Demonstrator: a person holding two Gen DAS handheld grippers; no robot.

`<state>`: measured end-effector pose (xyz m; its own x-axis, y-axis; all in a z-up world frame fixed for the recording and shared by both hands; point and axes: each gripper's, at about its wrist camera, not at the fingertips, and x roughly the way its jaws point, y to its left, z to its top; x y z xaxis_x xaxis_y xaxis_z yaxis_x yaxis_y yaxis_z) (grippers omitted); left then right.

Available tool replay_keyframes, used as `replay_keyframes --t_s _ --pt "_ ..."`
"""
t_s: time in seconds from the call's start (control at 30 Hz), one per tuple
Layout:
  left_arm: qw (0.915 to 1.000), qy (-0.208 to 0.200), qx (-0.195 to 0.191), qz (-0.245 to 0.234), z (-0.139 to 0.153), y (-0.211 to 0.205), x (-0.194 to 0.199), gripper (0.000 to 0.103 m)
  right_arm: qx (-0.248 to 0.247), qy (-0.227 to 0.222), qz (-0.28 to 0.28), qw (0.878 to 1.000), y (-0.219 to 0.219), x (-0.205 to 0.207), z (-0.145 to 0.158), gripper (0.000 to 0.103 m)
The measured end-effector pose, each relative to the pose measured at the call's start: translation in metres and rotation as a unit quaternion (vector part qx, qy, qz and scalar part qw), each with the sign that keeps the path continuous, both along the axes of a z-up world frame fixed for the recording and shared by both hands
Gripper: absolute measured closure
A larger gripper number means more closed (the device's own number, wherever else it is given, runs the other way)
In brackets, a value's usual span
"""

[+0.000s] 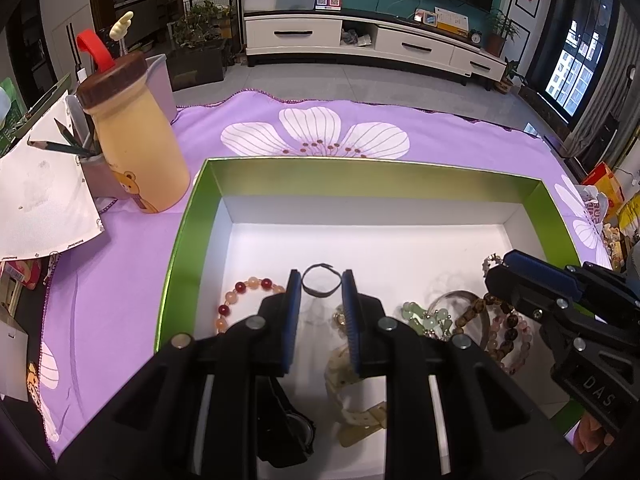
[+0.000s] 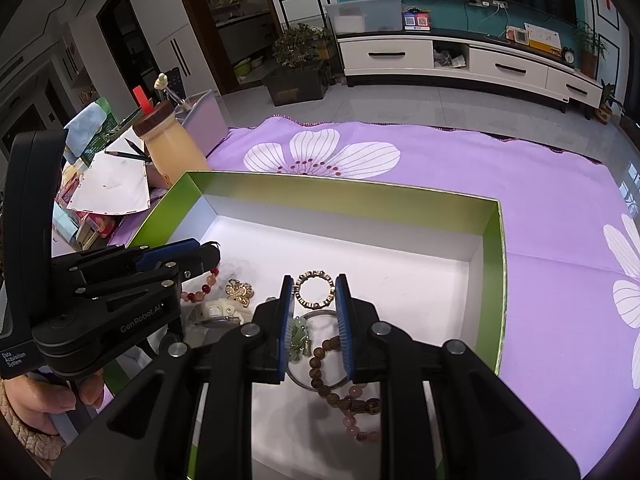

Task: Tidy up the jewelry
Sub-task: 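Lower the small beaded ring into the box and open the right tool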

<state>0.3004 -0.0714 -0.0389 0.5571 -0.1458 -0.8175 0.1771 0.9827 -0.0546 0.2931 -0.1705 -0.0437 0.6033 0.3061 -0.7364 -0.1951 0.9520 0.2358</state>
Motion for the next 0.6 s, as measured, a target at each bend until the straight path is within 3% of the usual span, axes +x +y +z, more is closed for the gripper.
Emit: replay_keyframes --t_s 0.6 --pt "1.0 0.008 -0.002 -0.004 -0.0021 -0.0009 0.0015 0.083 -0.012 0.01 0.005 1.0 0.0008 0.0012 -0.0022 0.083"
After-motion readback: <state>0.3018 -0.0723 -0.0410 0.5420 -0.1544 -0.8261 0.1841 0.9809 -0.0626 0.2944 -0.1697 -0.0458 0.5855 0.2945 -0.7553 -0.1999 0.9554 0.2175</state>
